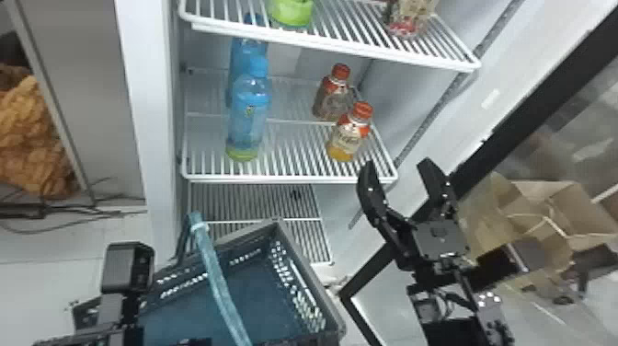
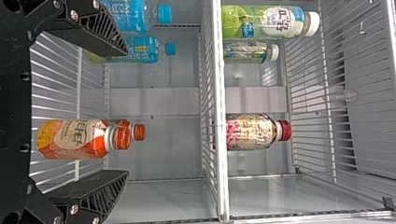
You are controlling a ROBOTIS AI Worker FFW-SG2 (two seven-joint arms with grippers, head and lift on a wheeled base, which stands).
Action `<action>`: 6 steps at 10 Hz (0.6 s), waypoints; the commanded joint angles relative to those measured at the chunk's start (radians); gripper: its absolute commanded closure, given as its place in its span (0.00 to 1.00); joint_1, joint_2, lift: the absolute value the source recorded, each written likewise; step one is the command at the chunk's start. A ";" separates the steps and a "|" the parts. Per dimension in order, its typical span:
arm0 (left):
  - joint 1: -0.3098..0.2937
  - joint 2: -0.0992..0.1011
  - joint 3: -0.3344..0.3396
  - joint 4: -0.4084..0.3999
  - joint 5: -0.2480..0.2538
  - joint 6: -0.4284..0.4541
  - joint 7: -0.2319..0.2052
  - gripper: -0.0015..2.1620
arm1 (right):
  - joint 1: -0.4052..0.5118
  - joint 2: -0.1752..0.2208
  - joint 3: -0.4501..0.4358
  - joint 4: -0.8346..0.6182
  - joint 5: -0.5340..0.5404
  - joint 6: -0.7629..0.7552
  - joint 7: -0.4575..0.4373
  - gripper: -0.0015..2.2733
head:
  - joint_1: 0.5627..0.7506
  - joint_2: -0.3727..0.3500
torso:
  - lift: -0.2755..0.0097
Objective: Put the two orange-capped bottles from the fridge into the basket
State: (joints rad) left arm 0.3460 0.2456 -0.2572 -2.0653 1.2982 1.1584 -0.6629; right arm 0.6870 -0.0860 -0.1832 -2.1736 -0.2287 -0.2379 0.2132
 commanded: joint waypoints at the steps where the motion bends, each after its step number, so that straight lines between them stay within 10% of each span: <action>1: 0.000 0.000 0.000 0.000 0.002 0.000 0.000 0.54 | 0.000 0.000 0.000 0.000 -0.001 0.002 0.000 0.07 | 0.70 0.03 | 0.14; 6: 0.000 0.000 0.002 0.000 0.000 0.000 0.000 0.54 | 0.003 0.000 0.000 -0.005 -0.005 0.005 0.002 0.07 | 0.70 0.03 | 0.14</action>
State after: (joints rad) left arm 0.3464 0.2454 -0.2555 -2.0653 1.2980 1.1585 -0.6627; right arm 0.6896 -0.0858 -0.1835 -2.1770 -0.2331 -0.2332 0.2147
